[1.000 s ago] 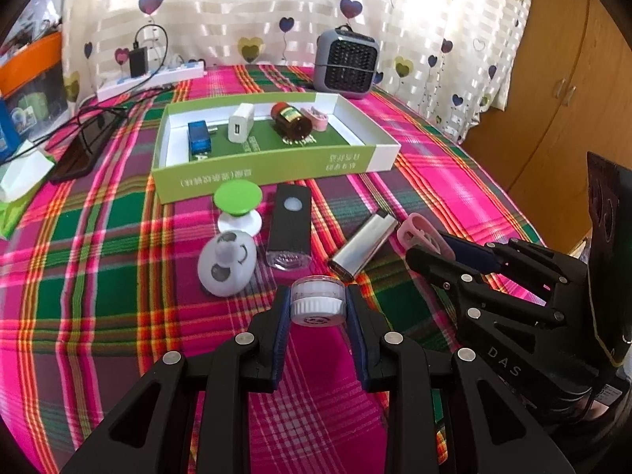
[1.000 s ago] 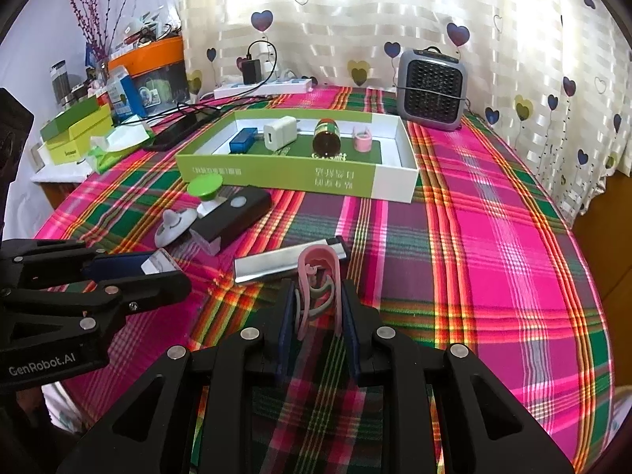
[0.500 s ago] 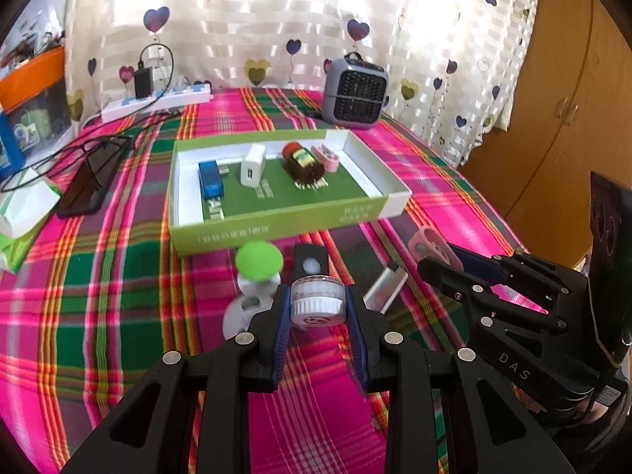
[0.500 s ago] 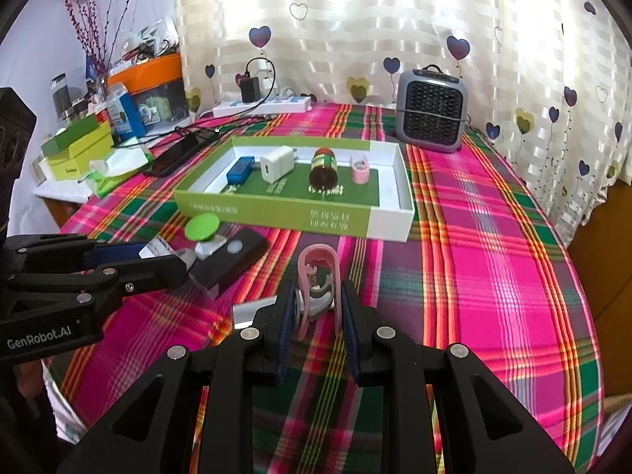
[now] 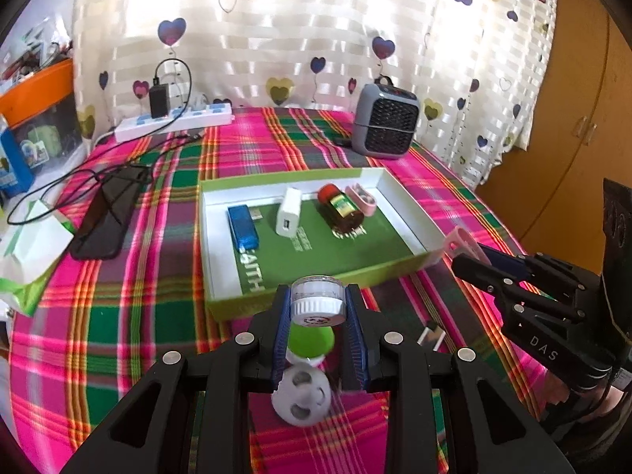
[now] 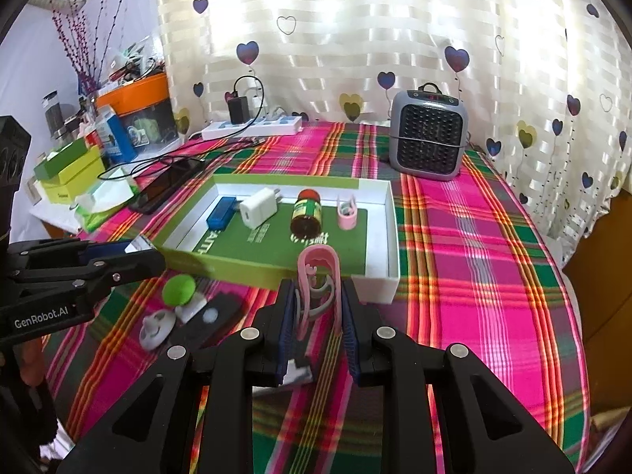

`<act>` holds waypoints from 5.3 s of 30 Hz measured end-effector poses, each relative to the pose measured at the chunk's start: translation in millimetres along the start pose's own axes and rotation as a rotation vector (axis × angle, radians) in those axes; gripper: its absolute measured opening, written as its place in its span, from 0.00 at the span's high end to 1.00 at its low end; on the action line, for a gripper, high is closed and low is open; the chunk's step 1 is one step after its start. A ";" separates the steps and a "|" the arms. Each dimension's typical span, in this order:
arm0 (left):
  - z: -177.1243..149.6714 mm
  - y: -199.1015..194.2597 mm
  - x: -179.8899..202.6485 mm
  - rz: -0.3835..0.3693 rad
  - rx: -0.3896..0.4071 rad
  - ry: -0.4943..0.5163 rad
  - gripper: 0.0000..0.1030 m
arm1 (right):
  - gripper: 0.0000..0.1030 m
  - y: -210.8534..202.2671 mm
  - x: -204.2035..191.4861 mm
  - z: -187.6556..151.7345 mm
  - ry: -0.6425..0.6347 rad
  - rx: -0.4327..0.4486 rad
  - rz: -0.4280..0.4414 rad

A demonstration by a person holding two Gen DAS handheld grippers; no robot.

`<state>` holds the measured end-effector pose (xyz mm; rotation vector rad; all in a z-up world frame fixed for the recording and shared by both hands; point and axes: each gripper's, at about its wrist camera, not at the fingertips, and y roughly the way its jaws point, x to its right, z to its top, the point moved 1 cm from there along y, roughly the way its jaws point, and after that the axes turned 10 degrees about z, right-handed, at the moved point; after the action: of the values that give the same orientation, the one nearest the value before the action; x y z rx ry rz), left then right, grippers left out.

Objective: Organize rigid objects
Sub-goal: 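Carry the tape roll with left tool while right carries the pink clip into the box, then open both tools to release the tape roll and pink clip in the box, then withdraw both tools from the box toward the black case and white egg toy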

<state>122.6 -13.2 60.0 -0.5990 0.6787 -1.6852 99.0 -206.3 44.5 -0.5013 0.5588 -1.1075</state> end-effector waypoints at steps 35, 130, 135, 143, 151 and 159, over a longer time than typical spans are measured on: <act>40.5 91.6 -12.1 0.013 -0.113 -0.017 0.75 | 0.77 95.4 41.6 46.2 0.048 -0.185 0.060; 16.8 48.8 -24.2 0.091 -0.041 -0.044 0.64 | 0.63 64.4 20.8 32.7 0.039 -0.067 0.021; 7.1 36.5 -27.8 0.081 -0.033 -0.053 0.64 | 0.63 53.9 17.1 27.9 0.039 -0.047 0.030; -14.4 16.9 -35.0 0.052 -0.036 -0.075 0.64 | 0.63 34.9 5.1 16.8 0.028 -0.017 0.050; -34.6 7.3 -43.5 0.035 -0.050 -0.097 0.64 | 0.63 26.9 -10.4 6.0 0.015 -0.022 0.068; -47.4 3.5 -53.3 0.029 -0.062 -0.128 0.64 | 0.63 31.4 -32.0 -7.4 0.028 -0.061 0.142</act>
<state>102.5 44.2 22.4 -0.7317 0.6466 -1.5893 104.9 -166.0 24.5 -0.4915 0.6448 -0.9656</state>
